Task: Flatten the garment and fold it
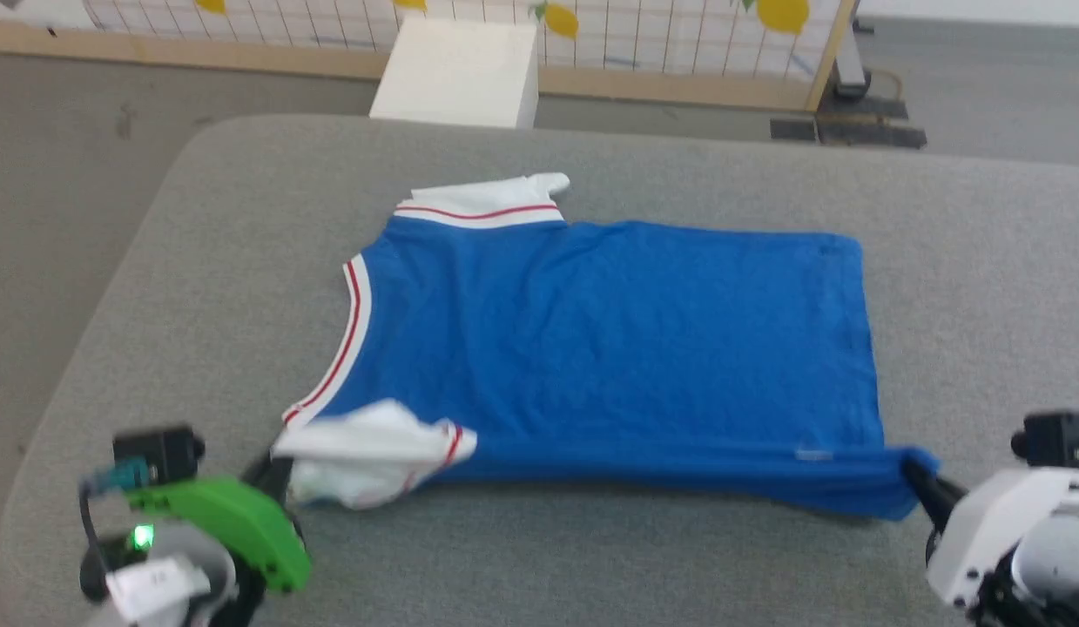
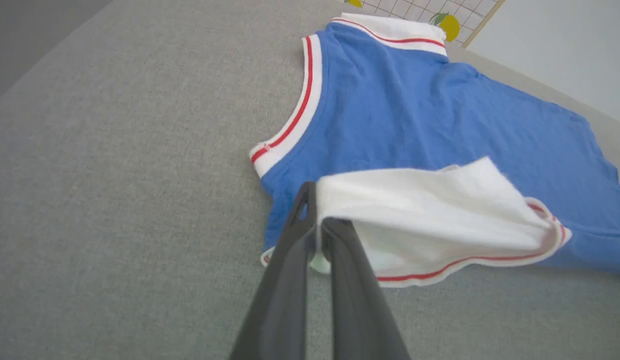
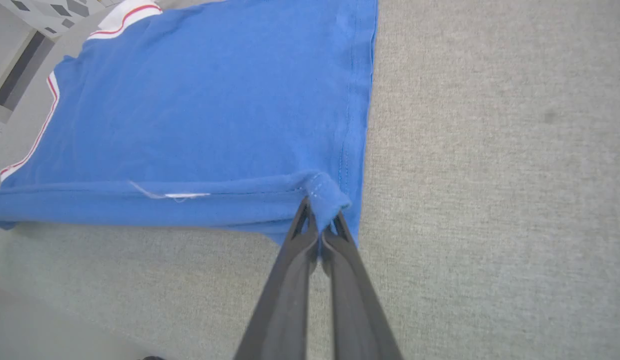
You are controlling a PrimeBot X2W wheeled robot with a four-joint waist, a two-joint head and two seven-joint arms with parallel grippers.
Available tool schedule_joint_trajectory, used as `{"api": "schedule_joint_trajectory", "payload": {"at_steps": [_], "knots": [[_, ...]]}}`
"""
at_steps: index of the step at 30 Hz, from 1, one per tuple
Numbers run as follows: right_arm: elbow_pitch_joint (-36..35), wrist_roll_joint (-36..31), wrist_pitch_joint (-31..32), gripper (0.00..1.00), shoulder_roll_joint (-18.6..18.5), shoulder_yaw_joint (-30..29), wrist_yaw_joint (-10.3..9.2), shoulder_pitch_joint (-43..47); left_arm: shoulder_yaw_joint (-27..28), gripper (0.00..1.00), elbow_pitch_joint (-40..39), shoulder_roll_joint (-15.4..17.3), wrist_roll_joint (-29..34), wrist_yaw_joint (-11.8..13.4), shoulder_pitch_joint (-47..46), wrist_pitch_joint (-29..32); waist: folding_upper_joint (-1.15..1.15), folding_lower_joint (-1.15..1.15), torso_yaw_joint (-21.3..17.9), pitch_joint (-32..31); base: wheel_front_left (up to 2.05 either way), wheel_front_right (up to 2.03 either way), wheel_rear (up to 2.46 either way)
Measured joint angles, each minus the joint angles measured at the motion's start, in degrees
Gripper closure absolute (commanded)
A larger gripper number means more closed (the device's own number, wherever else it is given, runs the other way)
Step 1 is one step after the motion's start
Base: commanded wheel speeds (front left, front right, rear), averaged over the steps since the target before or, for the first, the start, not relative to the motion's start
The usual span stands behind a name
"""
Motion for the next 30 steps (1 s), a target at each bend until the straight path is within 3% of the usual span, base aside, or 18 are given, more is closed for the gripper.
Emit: {"api": "schedule_joint_trajectory", "payload": {"at_steps": [13, 21, 27, 28, 29, 30], "knots": [[2.47, -11.66, 8.00, 1.00, 2.48, 0.82, 0.00, -16.77, -1.56, 1.00, 10.00, -0.01, 3.97, -6.55, -20.22, 1.54, 0.00, 0.00, -1.10, 11.60, 0.00, 0.00, 0.00], [4.25, -16.67, 14.34, 1.00, 3.39, 0.77, 0.00, -20.36, -3.11, 1.00, 17.39, -2.10, 4.68, -9.38, -25.22, 0.82, 0.00, 0.00, -1.40, 17.77, 0.00, 0.00, 0.00], [3.60, -17.18, 15.41, 1.00, 3.36, 0.91, 0.01, -21.43, -3.54, 1.00, 21.68, -3.41, 4.68, -10.90, -27.66, -0.24, 0.00, 0.00, -1.14, 19.98, 0.00, 0.00, 0.00], [3.54, -17.00, 14.79, 0.29, 3.36, 0.86, 0.01, -21.43, -3.43, 0.74, 22.20, -3.72, 4.65, -11.03, -27.88, -0.76, 0.00, 0.00, -1.09, 19.92, 0.00, 0.00, 0.00], [3.60, -16.78, 13.74, 0.00, 3.36, 0.65, 0.01, -21.41, -3.27, 0.62, 22.69, -4.09, 4.59, -11.15, -27.97, -1.31, 0.00, 0.00, -1.04, 19.73, 0.00, 0.00, 0.00], [3.76, -16.45, 13.04, 0.00, 3.39, 0.45, 0.01, -21.38, -3.24, 0.00, 22.99, -4.30, 4.61, -11.16, -27.99, -1.83, 0.00, 0.00, -1.00, 19.49, 0.00, 0.00, 0.00]]}}
